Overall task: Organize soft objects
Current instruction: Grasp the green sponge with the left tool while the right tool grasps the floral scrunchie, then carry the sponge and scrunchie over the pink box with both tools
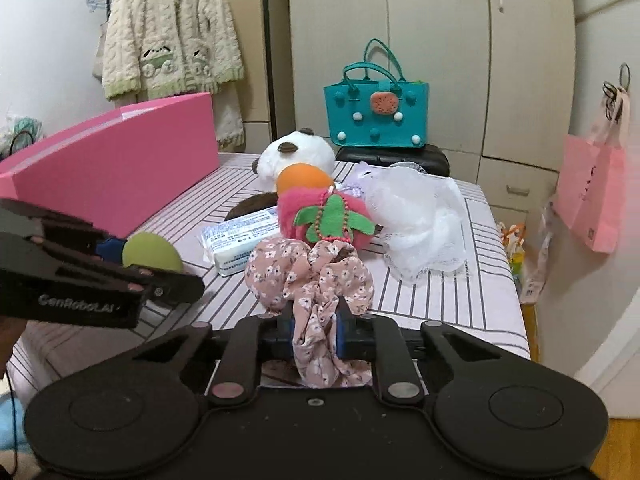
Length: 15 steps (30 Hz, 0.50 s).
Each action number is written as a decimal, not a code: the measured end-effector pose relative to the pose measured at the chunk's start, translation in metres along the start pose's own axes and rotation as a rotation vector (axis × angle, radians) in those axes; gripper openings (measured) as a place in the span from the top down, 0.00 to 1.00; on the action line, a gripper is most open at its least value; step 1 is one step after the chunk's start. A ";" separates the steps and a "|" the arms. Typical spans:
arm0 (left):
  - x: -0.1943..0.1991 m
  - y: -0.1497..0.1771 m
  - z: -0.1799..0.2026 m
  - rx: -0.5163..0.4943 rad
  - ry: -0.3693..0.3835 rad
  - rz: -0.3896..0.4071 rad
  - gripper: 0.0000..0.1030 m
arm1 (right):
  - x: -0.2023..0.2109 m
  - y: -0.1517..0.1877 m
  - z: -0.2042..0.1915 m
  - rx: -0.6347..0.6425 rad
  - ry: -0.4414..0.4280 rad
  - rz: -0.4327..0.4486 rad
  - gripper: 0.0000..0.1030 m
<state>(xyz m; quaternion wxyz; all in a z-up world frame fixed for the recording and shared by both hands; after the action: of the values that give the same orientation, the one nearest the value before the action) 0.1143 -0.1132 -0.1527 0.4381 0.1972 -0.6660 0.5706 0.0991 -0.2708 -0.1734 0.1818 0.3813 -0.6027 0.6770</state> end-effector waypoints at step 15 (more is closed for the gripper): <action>0.075 0.013 -0.009 -0.040 0.062 -0.033 0.57 | 0.035 -0.008 -0.014 -0.116 -0.257 -0.067 0.80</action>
<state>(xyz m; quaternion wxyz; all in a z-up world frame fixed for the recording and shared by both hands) 0.0669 -0.0833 -0.0997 0.4721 0.1816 -0.6599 0.5557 0.0783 -0.2637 -0.1416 0.1473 0.4737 -0.6461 0.5801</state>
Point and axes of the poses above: each gripper's, at about its wrist camera, not at the fingertips, and x roughly against the way its jaws point, z to its right, y to its underside, the point moved 3 cm from there along -x, roughly the way its jaws point, and after that the axes turned 15 degrees about -z, right-handed, at the moved point
